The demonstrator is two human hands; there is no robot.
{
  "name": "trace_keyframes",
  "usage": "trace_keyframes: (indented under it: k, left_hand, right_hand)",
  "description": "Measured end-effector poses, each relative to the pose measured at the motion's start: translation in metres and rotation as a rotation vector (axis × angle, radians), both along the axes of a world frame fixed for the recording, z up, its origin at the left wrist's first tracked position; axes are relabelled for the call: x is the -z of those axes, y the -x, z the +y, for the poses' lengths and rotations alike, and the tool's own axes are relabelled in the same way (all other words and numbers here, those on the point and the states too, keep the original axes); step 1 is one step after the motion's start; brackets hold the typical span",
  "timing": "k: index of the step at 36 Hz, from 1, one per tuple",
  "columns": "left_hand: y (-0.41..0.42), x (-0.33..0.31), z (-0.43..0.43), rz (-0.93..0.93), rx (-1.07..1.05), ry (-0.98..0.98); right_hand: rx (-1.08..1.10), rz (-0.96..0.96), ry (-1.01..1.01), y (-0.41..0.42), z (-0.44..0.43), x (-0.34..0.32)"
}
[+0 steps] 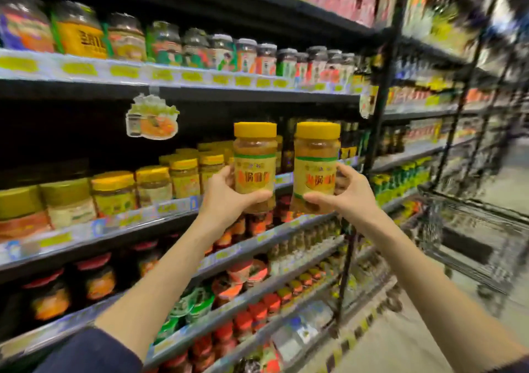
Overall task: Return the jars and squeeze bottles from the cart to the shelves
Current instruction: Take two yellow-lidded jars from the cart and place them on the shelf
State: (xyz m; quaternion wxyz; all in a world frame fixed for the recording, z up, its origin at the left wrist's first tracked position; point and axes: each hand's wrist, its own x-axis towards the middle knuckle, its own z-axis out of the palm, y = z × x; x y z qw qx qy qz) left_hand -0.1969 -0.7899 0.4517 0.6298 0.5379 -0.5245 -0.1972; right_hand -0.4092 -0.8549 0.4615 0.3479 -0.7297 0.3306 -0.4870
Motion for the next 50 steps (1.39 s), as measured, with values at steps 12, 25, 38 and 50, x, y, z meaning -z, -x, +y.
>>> trace_keyframes:
  k: [12, 25, 38, 50]
  left_hand:
    - [0.064, 0.004, -0.133, -0.031, 0.163, -0.019]
    - [0.051, 0.007, -0.27, -0.068, 0.11, -0.02]
    - [0.02, 0.017, -0.342, -0.059, -0.041, -0.062]
    - [0.016, 0.034, -0.394, -0.076, -0.293, -0.119]
  right_hand:
    - [0.178, -0.025, 0.014, 0.072, -0.104, 0.012]
    - [0.117, 0.002, -0.013, 0.05, -0.238, 0.017]
    - [-0.002, 0.002, -0.067, 0.011, -0.332, 0.022]
    - [-0.159, 0.03, -0.118, 0.005, -0.39, 0.024]
